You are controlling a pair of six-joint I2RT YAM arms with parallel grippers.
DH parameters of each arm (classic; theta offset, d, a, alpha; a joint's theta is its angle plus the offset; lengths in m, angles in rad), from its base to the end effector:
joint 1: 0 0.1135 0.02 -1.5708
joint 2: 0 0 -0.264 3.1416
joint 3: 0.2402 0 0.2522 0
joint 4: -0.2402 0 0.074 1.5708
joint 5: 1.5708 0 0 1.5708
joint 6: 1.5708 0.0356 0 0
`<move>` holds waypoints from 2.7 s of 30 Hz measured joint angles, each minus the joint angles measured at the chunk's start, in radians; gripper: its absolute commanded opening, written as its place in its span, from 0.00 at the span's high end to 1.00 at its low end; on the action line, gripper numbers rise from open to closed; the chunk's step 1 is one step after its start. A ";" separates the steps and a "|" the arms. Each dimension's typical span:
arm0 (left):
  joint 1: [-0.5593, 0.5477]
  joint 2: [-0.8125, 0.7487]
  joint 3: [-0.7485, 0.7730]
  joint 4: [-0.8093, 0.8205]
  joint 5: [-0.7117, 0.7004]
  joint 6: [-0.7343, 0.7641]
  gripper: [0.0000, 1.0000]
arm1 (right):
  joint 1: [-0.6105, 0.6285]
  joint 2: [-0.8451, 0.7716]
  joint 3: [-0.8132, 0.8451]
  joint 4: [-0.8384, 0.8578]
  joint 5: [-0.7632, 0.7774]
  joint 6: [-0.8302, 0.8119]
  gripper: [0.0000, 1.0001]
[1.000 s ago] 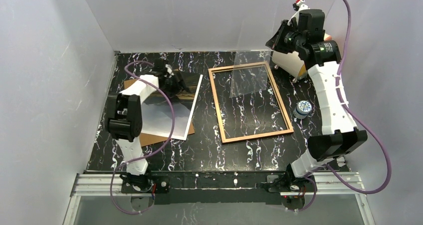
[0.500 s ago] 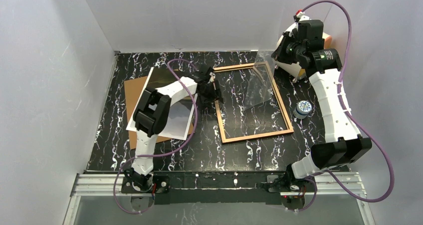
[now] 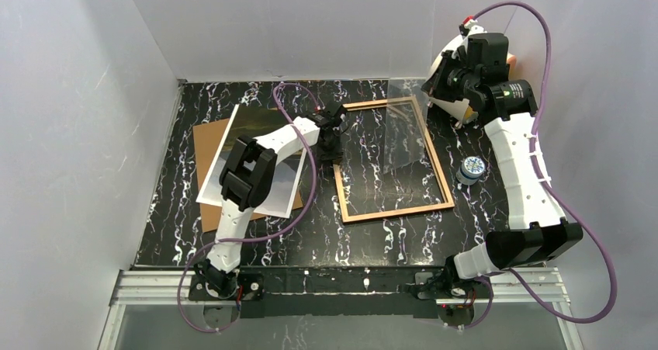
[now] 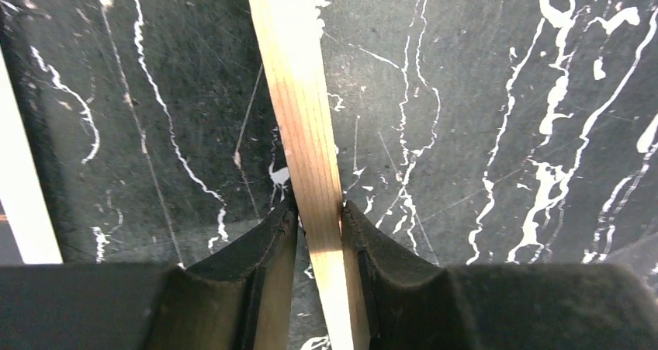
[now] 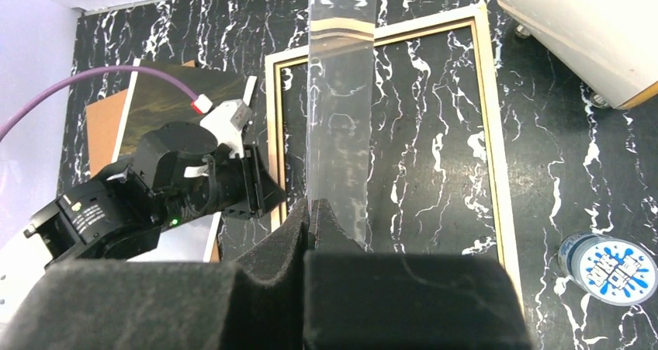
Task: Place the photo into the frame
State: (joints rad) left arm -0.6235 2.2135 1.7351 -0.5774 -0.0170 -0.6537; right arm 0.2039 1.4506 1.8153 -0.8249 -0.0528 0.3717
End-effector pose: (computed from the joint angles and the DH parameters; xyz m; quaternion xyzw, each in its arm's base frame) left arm 0.3878 -0.2782 0.1699 -0.0168 0.9669 -0.1452 0.2094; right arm 0.2875 0.0614 0.4704 0.0573 0.8476 0.1711 0.4990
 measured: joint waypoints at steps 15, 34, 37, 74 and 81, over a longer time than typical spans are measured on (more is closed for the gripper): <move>0.070 0.035 0.072 -0.080 -0.003 0.205 0.78 | 0.000 0.001 -0.019 0.048 -0.256 0.074 0.99; 0.208 -0.029 -0.046 -0.028 0.148 0.231 0.62 | 0.000 -0.008 -0.345 0.280 -0.454 0.286 0.99; 0.227 -0.032 -0.048 -0.034 0.189 0.214 0.58 | 0.000 -0.022 -0.428 0.330 -0.480 0.339 0.99; 0.414 -0.133 -0.084 -0.027 0.329 0.079 0.51 | -0.021 -0.019 -0.873 0.745 -0.526 0.482 0.99; 0.414 -0.123 -0.164 0.011 0.360 0.093 0.48 | -0.045 0.000 -0.933 0.814 -0.534 0.479 0.76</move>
State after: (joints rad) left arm -0.2096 2.0907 1.5711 -0.5663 0.3431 -0.5610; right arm 0.1585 1.4502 0.8822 -0.0105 -0.5869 0.8509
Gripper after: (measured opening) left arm 0.522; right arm 0.149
